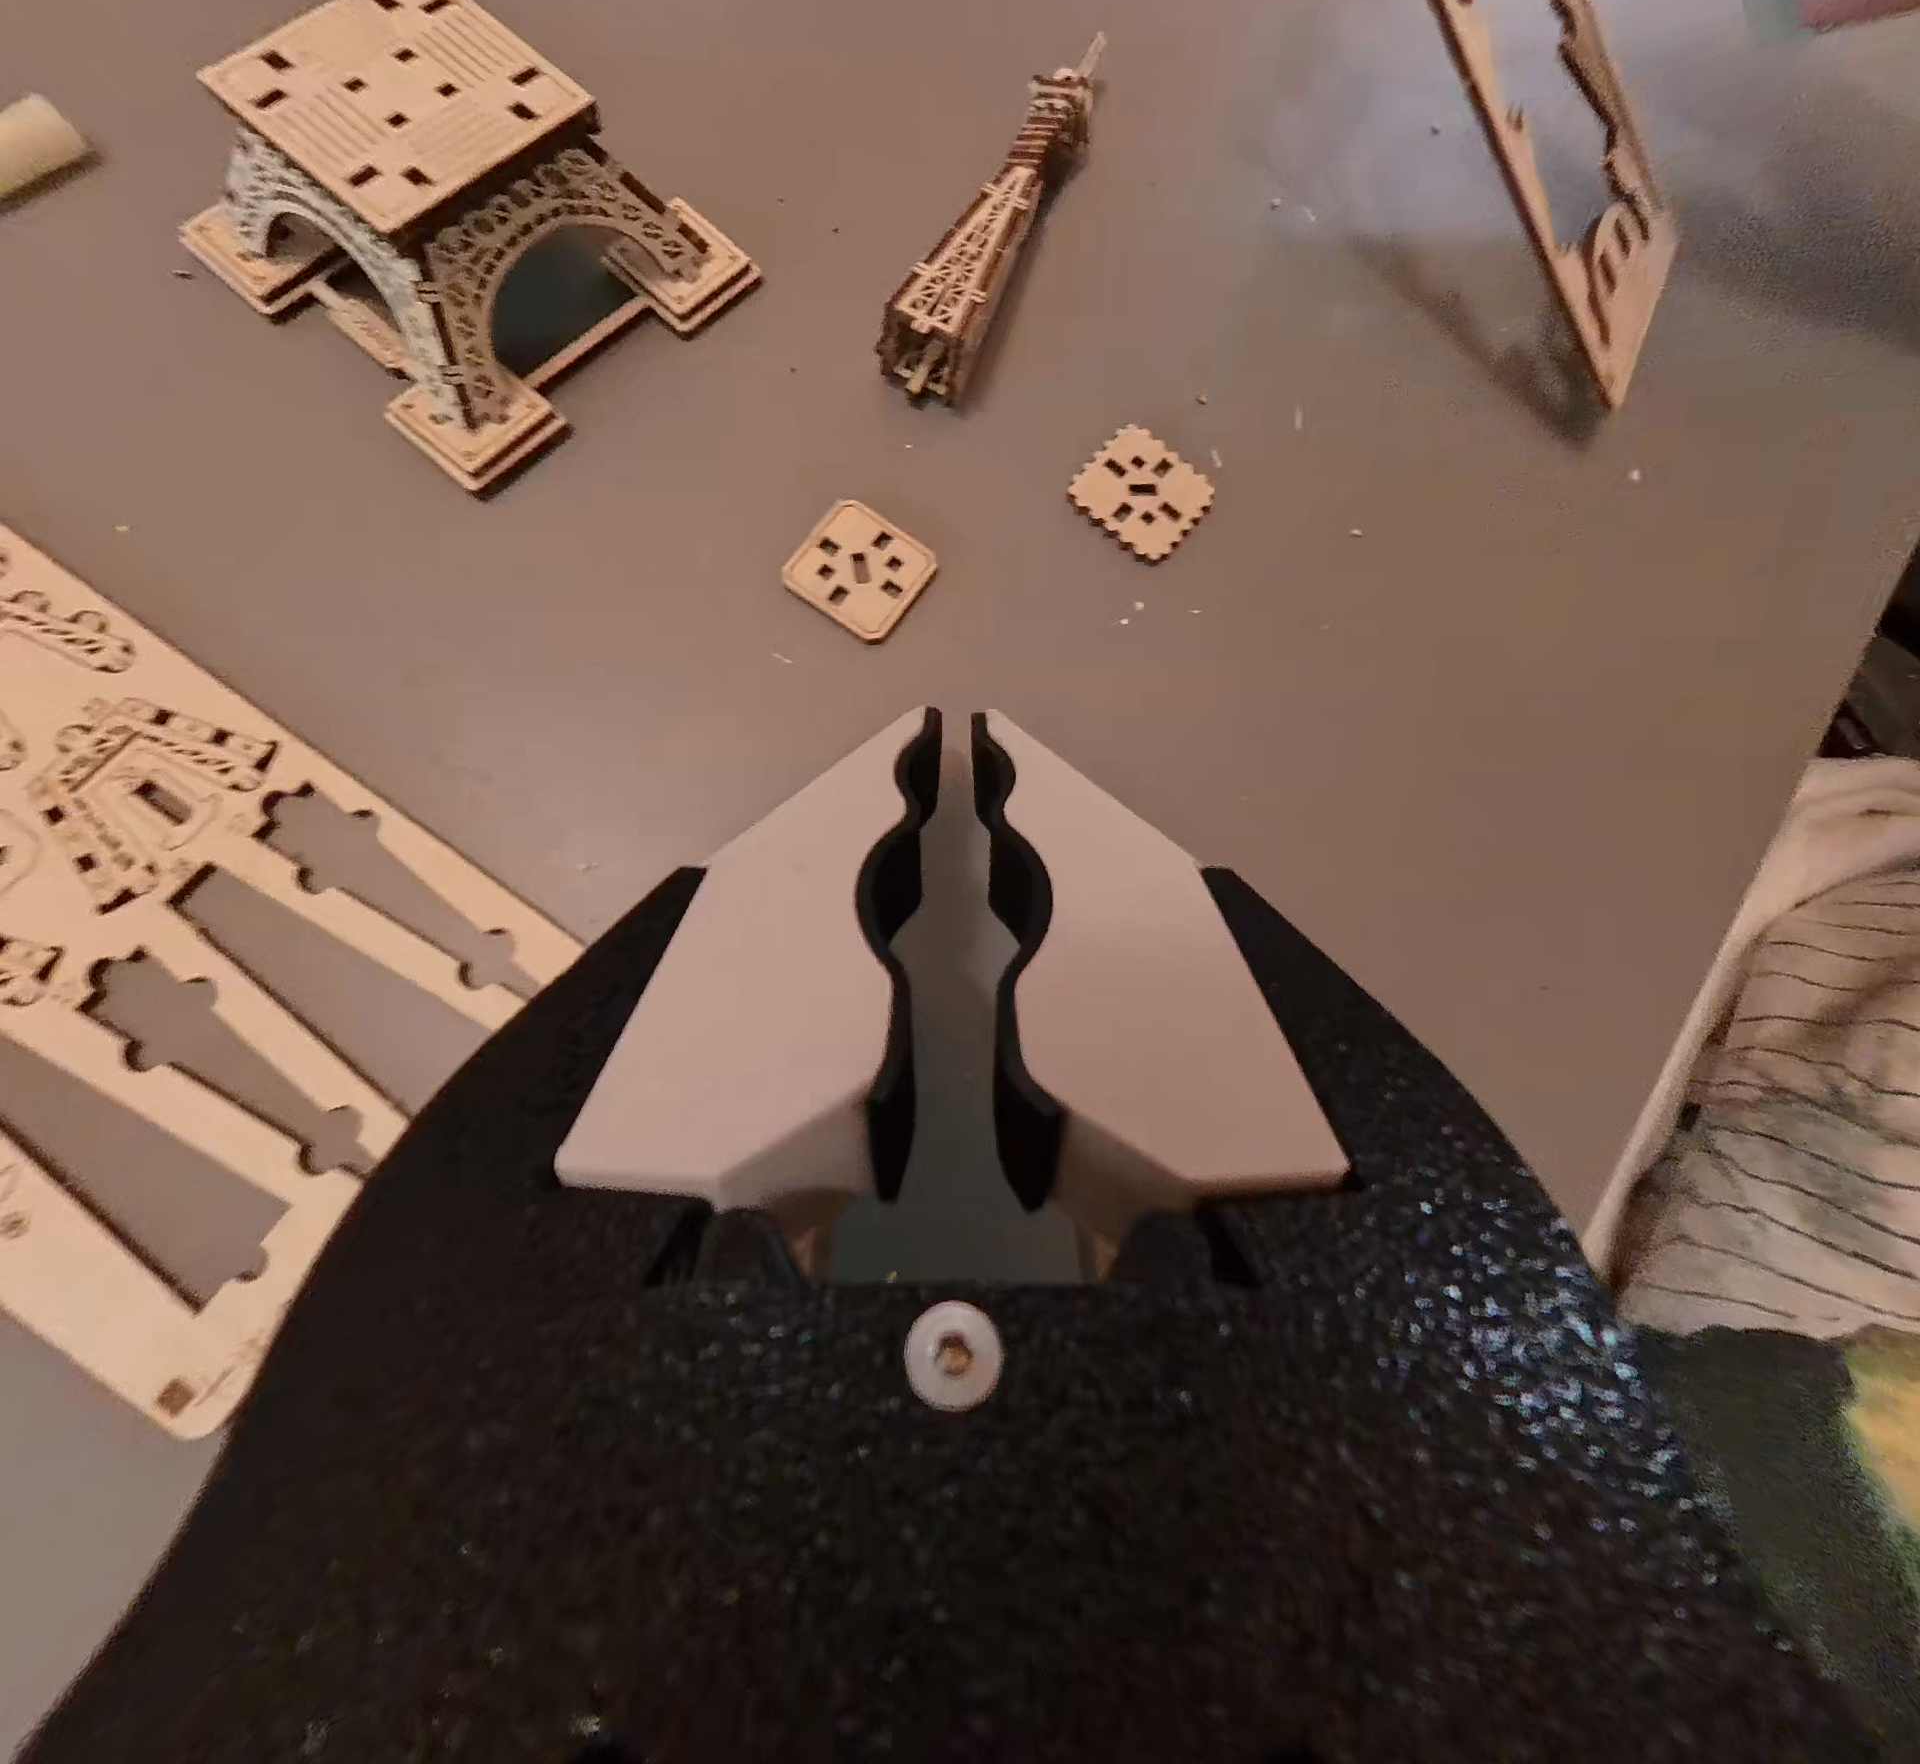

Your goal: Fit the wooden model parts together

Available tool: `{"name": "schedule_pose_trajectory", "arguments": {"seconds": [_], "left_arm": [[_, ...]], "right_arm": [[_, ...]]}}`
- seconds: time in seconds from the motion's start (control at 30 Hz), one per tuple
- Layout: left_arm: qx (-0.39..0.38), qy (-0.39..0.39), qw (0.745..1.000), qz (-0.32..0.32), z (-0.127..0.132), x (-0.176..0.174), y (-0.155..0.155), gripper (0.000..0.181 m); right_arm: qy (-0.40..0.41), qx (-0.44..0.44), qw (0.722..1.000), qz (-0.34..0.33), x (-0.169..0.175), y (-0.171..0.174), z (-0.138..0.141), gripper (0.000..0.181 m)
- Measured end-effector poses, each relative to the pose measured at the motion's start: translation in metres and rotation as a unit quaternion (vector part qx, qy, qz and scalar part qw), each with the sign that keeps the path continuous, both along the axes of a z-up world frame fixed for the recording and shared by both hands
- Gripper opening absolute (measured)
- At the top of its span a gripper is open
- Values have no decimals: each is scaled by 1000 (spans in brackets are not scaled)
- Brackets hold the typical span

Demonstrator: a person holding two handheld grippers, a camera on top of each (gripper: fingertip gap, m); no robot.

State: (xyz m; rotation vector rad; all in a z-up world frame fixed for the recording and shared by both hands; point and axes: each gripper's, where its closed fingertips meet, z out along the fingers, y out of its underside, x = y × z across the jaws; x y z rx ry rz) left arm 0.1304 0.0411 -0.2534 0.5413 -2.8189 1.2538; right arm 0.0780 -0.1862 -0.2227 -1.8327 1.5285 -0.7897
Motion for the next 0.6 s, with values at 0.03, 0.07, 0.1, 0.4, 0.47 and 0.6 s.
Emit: {"name": "schedule_pose_trajectory", "arguments": {"seconds": [0.03, 0.07, 0.1, 0.4, 0.47, 0.6], "left_arm": [[1, -5, 1000, 4, 0, 4, 3, 4], [3, -9, 1000, 8, 0, 9, 6, 5], [5, -13, 1000, 13, 1, 13, 9, 5], [7, -44, 996, 82, 10, 56, 58, 7], [10, -49, 995, 84, 10, 59, 66, 7], [12, -54, 996, 73, 9, 59, 68, 9]], "right_arm": [[5, -3, 1000, -14, 1, -16, -4, 35], [0, -11, 999, -32, 5, -31, -6, 34], [-1, -14, 999, -43, 9, -43, -9, 35], [4, -19, 998, -63, 40, -68, -27, 35], [-13, -7, 998, -60, 44, -62, -16, 41], [-31, 5, 999, -15, 46, -35, 4, 50]]}}
